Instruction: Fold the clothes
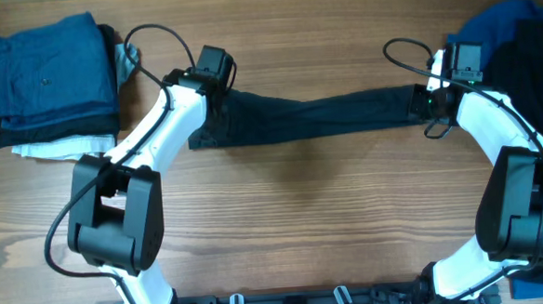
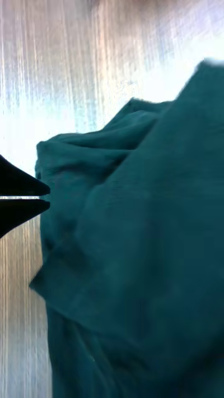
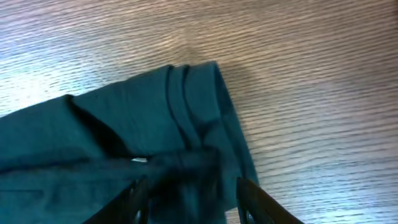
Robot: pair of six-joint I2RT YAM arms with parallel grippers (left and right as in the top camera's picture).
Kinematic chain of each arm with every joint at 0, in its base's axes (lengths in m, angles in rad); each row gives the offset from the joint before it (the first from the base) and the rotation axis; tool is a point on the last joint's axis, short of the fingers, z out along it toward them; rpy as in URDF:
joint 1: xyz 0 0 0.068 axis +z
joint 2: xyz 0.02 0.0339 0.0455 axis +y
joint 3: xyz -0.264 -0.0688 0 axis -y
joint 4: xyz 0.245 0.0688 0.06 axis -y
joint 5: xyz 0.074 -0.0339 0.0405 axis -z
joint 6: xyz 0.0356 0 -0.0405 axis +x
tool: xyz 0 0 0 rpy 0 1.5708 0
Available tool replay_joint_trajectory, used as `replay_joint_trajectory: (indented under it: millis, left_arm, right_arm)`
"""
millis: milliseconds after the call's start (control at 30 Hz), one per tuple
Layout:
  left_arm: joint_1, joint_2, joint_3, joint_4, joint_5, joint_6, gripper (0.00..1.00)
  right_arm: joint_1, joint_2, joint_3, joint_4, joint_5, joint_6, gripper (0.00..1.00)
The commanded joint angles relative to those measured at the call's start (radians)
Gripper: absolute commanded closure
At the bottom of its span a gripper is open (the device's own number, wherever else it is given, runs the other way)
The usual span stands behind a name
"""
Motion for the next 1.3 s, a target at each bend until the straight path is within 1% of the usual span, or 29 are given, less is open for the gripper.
replay_joint_trajectory:
  millis: [0, 67, 100, 167, 233, 300, 333, 433, 533, 600, 667, 800, 900, 1033, 1100, 1200, 1267]
  left_arm:
    - [0.001, -0.057, 0.088, 0.008, 0.021, -0.021, 0.96]
    - [0.001, -0.076, 0.098, 0.043, 0.081, -0.021, 0.96]
    - [0.001, -0.079, 0.098, 0.070, 0.135, -0.021, 0.96]
    - [0.001, -0.066, 0.094, 0.128, 0.232, -0.021, 0.95]
    - [0.001, -0.035, 0.094, 0.169, 0.261, -0.022, 0.96]
    - [0.002, 0.012, 0.094, 0.196, 0.261, -0.023, 0.96]
    - [0.005, 0.031, 0.094, 0.203, 0.261, -0.025, 0.96]
    - [0.014, 0.089, 0.094, 0.206, 0.260, -0.024, 0.96]
    - [0.030, 0.098, 0.094, 0.206, 0.261, -0.025, 0.96]
    - [0.043, 0.098, 0.094, 0.198, 0.260, -0.024, 0.96]
    - [0.064, 0.098, 0.094, 0.182, 0.261, -0.024, 0.96]
    - [0.102, 0.098, 0.094, 0.161, 0.261, -0.024, 0.96]
    - [0.122, 0.100, 0.094, 0.164, 0.261, -0.024, 0.96]
    - [0.135, 0.117, 0.094, 0.166, 0.261, -0.024, 0.96]
    - [0.135, 0.129, 0.094, 0.168, 0.272, -0.025, 0.96]
    - [0.135, 0.135, 0.094, 0.169, 0.271, -0.024, 0.96]
    - [0.135, 0.135, 0.094, 0.168, 0.272, -0.025, 0.96]
  right_arm:
    - [0.001, -0.027, 0.026, 0.010, 0.052, 0.005, 0.55]
    - [0.002, -0.049, 0.081, -0.005, -0.119, 0.003, 0.55]
    - [0.002, -0.062, 0.106, -0.008, -0.207, 0.000, 0.55]
    - [0.002, -0.086, 0.147, -0.008, -0.373, 0.011, 0.59]
    - [0.007, -0.088, 0.149, 0.003, -0.473, 0.037, 0.73]
    - [0.029, -0.068, 0.145, 0.008, -0.504, 0.033, 0.93]
    - [0.048, -0.052, 0.145, 0.014, -0.519, 0.021, 0.96]
    - [0.154, 0.029, 0.145, 0.117, -0.595, -0.021, 0.96]
    - [0.240, 0.092, 0.145, 0.257, -0.589, 0.014, 0.96]
    - [0.292, 0.137, 0.145, 0.359, -0.570, 0.104, 0.96]
    - [0.338, 0.190, 0.145, 0.407, -0.485, 0.200, 0.96]
    - [0.388, 0.233, 0.145, 0.392, -0.457, 0.219, 0.96]
    - [0.393, 0.232, 0.145, 0.346, -0.454, 0.257, 0.96]
    - [0.393, 0.233, 0.145, 0.278, -0.378, 0.259, 0.96]
    - [0.393, 0.233, 0.145, 0.248, -0.376, 0.262, 0.96]
    - [0.393, 0.232, 0.145, 0.204, -0.424, 0.289, 0.96]
    - [0.393, 0.232, 0.146, 0.142, -0.506, 0.301, 0.96]
